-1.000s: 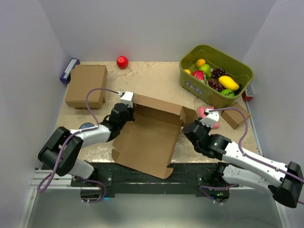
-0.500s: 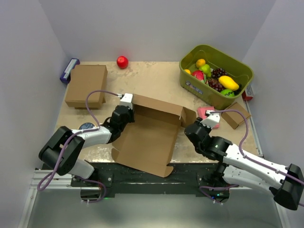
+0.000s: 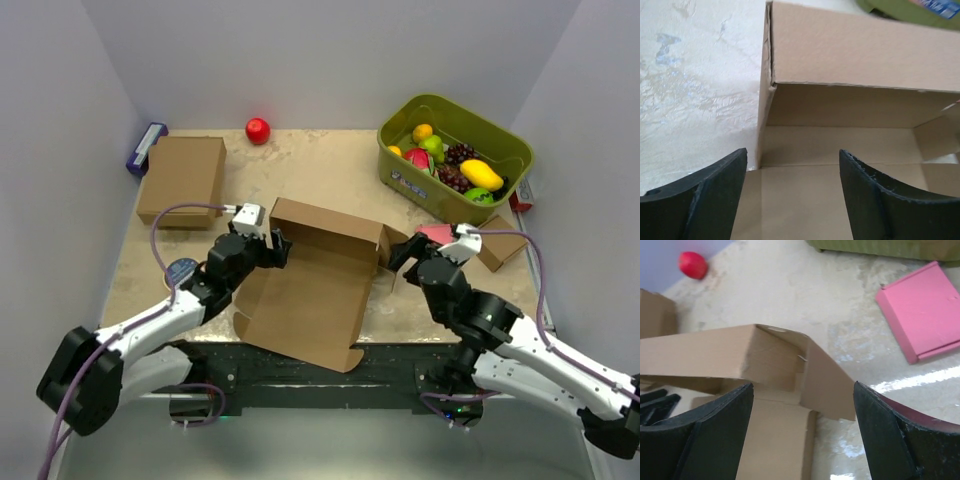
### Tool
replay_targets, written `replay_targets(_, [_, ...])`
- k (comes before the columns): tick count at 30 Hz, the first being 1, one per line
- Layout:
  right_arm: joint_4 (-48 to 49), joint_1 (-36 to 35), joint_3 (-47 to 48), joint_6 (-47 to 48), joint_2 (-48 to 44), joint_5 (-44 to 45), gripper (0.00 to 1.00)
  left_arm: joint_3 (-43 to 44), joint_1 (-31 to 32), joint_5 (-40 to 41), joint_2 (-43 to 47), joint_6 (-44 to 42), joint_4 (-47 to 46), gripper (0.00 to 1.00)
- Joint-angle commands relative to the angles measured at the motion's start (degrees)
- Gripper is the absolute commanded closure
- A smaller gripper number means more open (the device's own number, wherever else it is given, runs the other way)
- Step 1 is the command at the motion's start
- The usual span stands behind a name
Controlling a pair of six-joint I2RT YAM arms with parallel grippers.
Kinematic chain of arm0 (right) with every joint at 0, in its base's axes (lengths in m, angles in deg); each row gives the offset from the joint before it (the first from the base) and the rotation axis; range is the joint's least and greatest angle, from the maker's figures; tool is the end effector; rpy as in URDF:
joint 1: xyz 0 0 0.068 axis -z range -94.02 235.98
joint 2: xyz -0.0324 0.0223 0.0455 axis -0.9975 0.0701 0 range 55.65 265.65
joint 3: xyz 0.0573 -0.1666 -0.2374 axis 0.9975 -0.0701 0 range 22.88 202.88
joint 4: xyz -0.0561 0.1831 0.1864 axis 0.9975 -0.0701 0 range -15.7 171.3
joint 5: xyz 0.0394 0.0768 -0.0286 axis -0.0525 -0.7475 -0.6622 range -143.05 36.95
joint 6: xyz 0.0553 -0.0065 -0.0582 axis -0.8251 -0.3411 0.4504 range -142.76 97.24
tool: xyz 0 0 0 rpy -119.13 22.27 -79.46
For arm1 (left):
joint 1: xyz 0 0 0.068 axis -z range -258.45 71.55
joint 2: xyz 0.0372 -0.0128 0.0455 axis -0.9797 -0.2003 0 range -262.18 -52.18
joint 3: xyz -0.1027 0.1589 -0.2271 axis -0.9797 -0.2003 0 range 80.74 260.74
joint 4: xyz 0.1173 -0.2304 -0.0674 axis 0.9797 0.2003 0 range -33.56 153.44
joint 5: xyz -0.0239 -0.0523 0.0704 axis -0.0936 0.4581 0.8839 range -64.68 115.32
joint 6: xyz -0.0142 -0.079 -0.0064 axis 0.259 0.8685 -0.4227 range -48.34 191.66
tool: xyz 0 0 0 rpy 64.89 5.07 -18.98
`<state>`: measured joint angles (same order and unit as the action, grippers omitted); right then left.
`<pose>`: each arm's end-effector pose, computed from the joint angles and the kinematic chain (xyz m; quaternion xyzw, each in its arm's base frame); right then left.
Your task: Fold the paper box
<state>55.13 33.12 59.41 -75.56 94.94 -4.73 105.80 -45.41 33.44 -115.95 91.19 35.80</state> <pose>0.1360 0.0933 0.2852 0.2075 0.7860 0.1564 0.5610 0.2251 -0.1347 0.2168 0.0536 0.8066 -0.2081 0.5506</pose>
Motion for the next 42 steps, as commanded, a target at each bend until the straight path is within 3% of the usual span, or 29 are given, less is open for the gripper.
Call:
replay_targets(1, [3.4,0.13,4.86,2.78,-1.93,-5.07,0.16,1.21,-0.08,-2.23,7.68,2.27,7.27,0.19])
replay_targets(6, [7.88,0.13,7.76,4.63,-0.09,-12.0,0.11,5.43,-1.13,-3.01,14.01,3.85,15.37,0.13])
replay_targets(10, [11.85,0.21,10.74,6.13,4.9,-17.72,0.09,9.65,-9.27,-13.71,13.94,5.34,13.98,0.11])
replay_targets(18, [15.35,7.59,12.42,4.72,12.92,-29.5,0.1,15.72,-15.37,-25.76,2.34,8.06,6.33,0.12])
replay_targets(23, [17.82,11.46,10.14,3.32,13.53,-34.15,0.13,14.41,-16.6,-26.58,-1.97,9.12,2.45,0.16])
replay_targets(38, [13.43,13.75,6.09,1.2,12.92,-29.86,0.18,10.28,-16.69,-26.75,-7.25,9.74,-5.9,0.28])
replay_targets(42, [13.52,14.19,5.83,1.12,13.62,-29.15,0.19,9.05,-16.78,-27.19,-7.77,9.91,-8.26,0.37])
